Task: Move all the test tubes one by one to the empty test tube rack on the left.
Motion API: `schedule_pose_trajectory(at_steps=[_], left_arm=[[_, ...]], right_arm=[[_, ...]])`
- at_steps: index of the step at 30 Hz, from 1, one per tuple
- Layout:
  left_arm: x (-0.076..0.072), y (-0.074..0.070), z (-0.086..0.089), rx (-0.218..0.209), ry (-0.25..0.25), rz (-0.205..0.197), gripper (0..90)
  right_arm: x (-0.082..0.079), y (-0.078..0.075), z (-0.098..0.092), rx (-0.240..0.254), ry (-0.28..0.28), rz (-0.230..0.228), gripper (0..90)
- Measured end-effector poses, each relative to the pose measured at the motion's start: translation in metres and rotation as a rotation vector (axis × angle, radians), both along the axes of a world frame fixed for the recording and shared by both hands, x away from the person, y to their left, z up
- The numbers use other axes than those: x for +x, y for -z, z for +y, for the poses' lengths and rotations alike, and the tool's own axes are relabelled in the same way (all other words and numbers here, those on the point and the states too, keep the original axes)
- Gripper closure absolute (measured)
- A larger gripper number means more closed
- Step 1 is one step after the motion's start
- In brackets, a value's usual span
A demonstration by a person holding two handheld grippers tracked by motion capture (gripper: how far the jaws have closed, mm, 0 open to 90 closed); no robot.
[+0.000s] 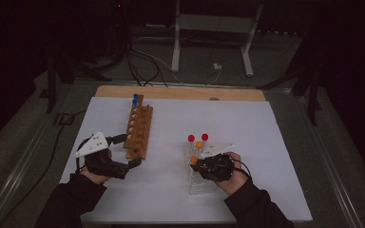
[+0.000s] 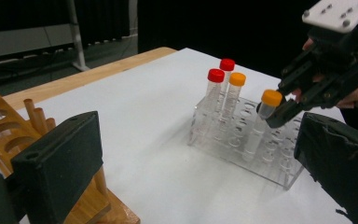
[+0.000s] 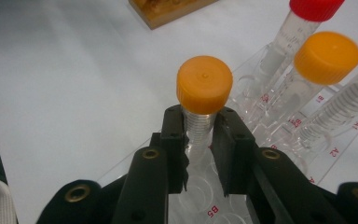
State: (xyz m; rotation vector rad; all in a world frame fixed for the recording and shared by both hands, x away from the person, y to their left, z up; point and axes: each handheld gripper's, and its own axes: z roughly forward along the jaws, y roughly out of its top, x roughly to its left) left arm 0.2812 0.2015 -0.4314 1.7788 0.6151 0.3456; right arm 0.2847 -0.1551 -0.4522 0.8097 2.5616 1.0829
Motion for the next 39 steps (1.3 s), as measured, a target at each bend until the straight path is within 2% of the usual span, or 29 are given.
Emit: schedule_pose_trajectory(at_steps=[10, 16, 19, 24, 29, 35, 39], left_arm=[[-0.002, -0.004, -0.004, 0.008, 0.019, -0.007, 1.9], [-0.003, -0.008, -0.006, -0.001, 0.041, -0.006, 1.9], [-0.003, -0.011, -0.007, -0.003, 0.047, -0.010, 1.9], [-0.005, -0.016, -0.011, 0.006, 0.067, -0.021, 1.9], [-0.008, -0.020, -0.020, 0.011, 0.108, -0.024, 2.1], [-0.011, -0.023, -0.034, 0.024, 0.168, -0.025, 2.3], [-0.013, -0.023, -0.042, 0.018, 0.201, -0.025, 4.8]], right_arm=[[-0.005, -0.027, -0.003, 0.036, -0.008, -0.043, 75.4], [-0.007, -0.046, -0.004, 0.033, -0.026, -0.068, 75.3], [-0.007, -0.055, -0.003, 0.051, -0.041, -0.064, 75.4], [-0.009, -0.067, 0.000, 0.069, -0.053, -0.086, 75.4], [-0.010, -0.067, 0.007, 0.075, -0.077, -0.074, 75.4], [-0.011, -0.057, 0.022, 0.069, -0.114, -0.044, 75.4], [-0.012, -0.051, 0.031, 0.060, -0.137, -0.027, 75.4]])
